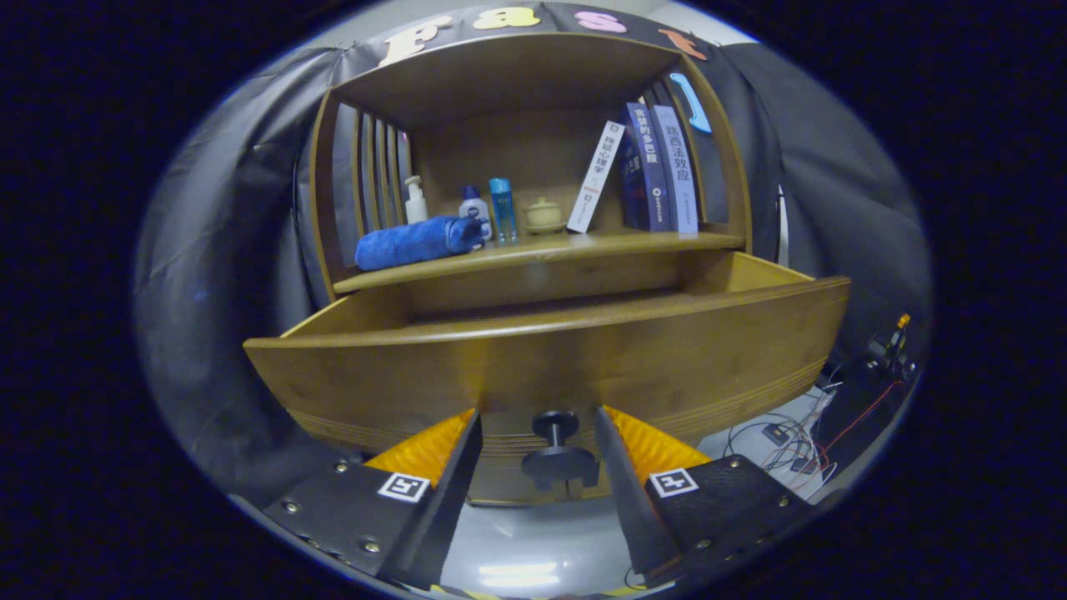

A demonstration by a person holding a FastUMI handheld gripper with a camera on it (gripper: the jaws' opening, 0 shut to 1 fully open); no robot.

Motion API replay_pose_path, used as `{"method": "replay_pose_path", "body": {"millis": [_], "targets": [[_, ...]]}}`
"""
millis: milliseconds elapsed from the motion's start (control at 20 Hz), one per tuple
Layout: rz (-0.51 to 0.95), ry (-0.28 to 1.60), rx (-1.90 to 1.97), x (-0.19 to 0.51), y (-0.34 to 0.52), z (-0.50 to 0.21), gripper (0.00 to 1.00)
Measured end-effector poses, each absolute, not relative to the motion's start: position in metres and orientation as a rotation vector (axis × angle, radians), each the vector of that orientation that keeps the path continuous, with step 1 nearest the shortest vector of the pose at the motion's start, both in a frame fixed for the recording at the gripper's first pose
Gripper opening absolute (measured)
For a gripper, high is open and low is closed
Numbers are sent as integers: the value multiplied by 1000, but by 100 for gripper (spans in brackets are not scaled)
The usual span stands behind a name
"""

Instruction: Pull open the drawer, take out the items inside it, and place them on the countertop above the cabinet.

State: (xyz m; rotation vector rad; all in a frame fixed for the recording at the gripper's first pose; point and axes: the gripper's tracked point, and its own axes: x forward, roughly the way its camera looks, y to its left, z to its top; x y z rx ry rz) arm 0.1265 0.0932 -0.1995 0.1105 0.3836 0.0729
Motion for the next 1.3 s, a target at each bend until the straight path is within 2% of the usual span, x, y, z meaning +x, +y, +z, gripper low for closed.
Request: {"method": "replay_pose_path", "body": {"millis": [600, 1100, 1300], "targets": [[7, 193, 97, 160, 99, -93, 81], [-33, 306, 95, 221, 115, -94, 81], [-91, 424, 65, 231, 104, -118, 81]]}}
